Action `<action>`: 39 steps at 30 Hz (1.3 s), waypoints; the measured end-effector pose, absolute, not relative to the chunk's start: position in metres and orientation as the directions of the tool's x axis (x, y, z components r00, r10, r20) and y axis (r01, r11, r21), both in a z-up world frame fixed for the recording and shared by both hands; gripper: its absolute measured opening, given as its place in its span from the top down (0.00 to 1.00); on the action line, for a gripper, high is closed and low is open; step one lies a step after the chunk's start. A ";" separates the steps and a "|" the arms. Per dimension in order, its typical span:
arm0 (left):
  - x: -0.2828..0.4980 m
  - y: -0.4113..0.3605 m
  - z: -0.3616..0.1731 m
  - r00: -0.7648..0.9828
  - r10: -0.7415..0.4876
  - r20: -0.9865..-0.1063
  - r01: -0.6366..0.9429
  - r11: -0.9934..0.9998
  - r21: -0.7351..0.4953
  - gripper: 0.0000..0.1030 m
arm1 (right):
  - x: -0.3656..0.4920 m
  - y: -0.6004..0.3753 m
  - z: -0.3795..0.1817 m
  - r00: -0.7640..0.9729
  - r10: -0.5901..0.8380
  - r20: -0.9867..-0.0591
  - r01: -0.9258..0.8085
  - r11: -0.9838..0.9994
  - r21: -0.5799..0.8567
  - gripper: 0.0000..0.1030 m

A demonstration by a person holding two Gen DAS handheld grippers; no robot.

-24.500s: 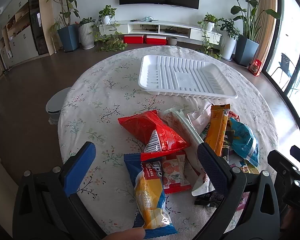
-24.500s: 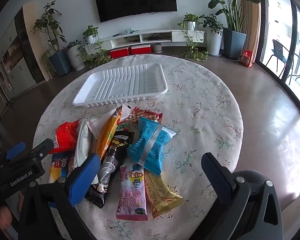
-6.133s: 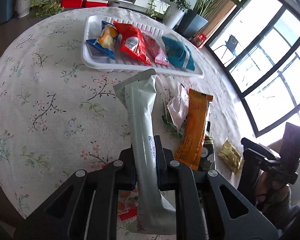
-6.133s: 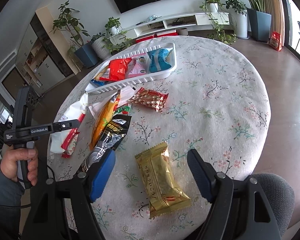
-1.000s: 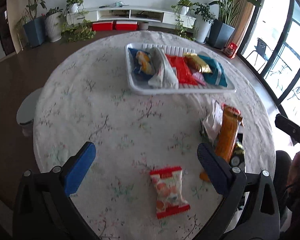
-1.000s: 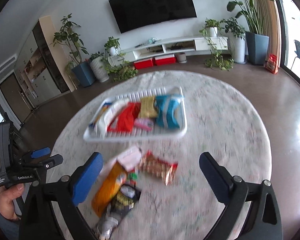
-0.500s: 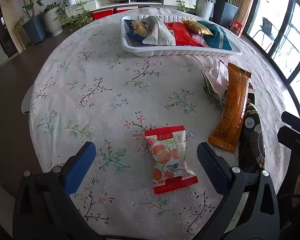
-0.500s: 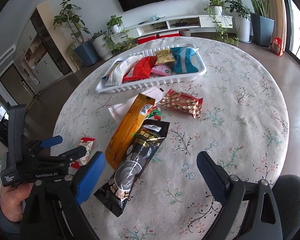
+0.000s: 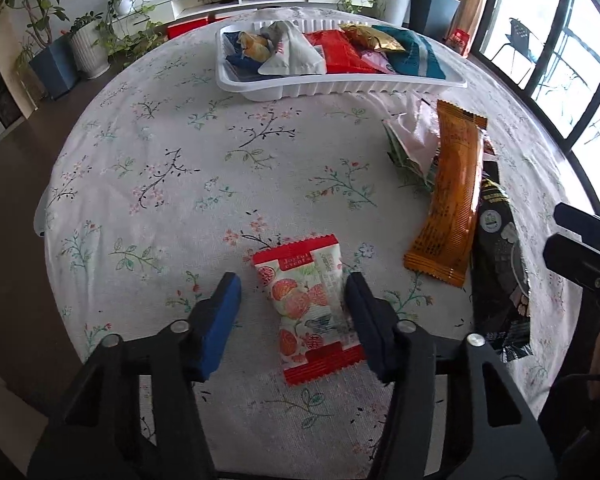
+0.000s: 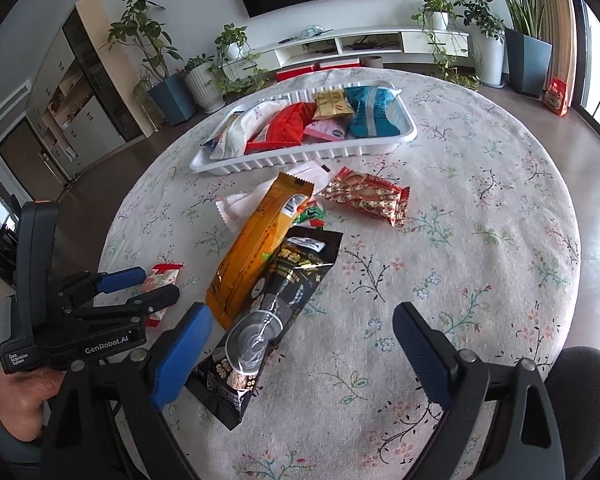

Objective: Organize snacks
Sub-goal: 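Lower the left gripper onto the red-and-white fruit packet and close, then lift the fruit packet with the left gripper while the right gripper grasps the black packet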

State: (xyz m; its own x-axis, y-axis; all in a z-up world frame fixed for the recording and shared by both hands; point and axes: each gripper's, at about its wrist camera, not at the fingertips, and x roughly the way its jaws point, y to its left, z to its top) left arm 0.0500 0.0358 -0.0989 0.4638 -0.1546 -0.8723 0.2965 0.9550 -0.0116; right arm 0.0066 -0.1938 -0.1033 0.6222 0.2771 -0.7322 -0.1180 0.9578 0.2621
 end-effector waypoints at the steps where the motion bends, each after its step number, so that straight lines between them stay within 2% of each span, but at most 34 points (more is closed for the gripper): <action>1: 0.049 0.036 -0.098 0.465 -0.157 -0.871 0.300 0.954 -0.012 0.57 | 0.007 -0.193 -0.103 0.621 0.276 -0.734 -0.117 0.958 0.262 0.08; 3: 0.049 0.036 -0.098 0.467 -0.157 -0.870 0.300 0.954 -0.011 0.64 | 0.006 -0.192 -0.104 0.616 0.279 -0.737 -0.119 0.958 0.263 0.09; 6: 0.049 0.039 -0.097 0.466 -0.166 -0.869 0.303 0.953 -0.019 0.67 | 0.006 -0.191 -0.105 0.613 0.279 -0.739 -0.123 0.958 0.260 0.10; 17: 0.038 0.049 -0.089 0.477 -0.229 -0.849 0.323 0.944 -0.074 0.69 | 0.008 -0.187 -0.109 0.584 0.293 -0.757 -0.120 0.953 0.277 0.15; 21: 0.033 0.049 -0.086 0.482 -0.248 -0.841 0.330 0.940 -0.088 0.69 | 0.013 -0.179 -0.112 0.554 0.291 -0.780 -0.127 0.955 0.267 0.25; 31: 0.029 0.044 -0.090 0.479 -0.276 -0.833 0.341 0.933 -0.113 0.69 | 0.033 -0.155 -0.127 0.494 0.231 -0.838 -0.154 0.972 0.177 0.40; 34: 0.029 0.046 -0.090 0.481 -0.279 -0.831 0.339 0.933 -0.118 0.69 | 0.030 -0.154 -0.128 0.504 0.198 -0.841 -0.173 0.977 0.126 0.48; 36: 0.029 0.046 -0.090 0.481 -0.284 -0.829 0.340 0.933 -0.121 0.69 | 0.029 -0.161 -0.128 0.501 0.184 -0.845 -0.169 0.979 0.113 0.59; 39: 0.028 0.045 -0.090 0.479 -0.290 -0.828 0.345 0.930 -0.126 0.69 | 0.027 -0.173 -0.126 0.496 0.165 -0.852 -0.148 0.984 0.104 0.63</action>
State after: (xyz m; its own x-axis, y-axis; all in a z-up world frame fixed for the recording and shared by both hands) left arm 0.0276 0.0446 -0.0899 0.4791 -0.2903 -0.8284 0.3450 0.9301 -0.1264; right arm 0.0271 -0.1726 -0.1263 0.4962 0.1647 -0.8525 -0.1480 0.9835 0.1039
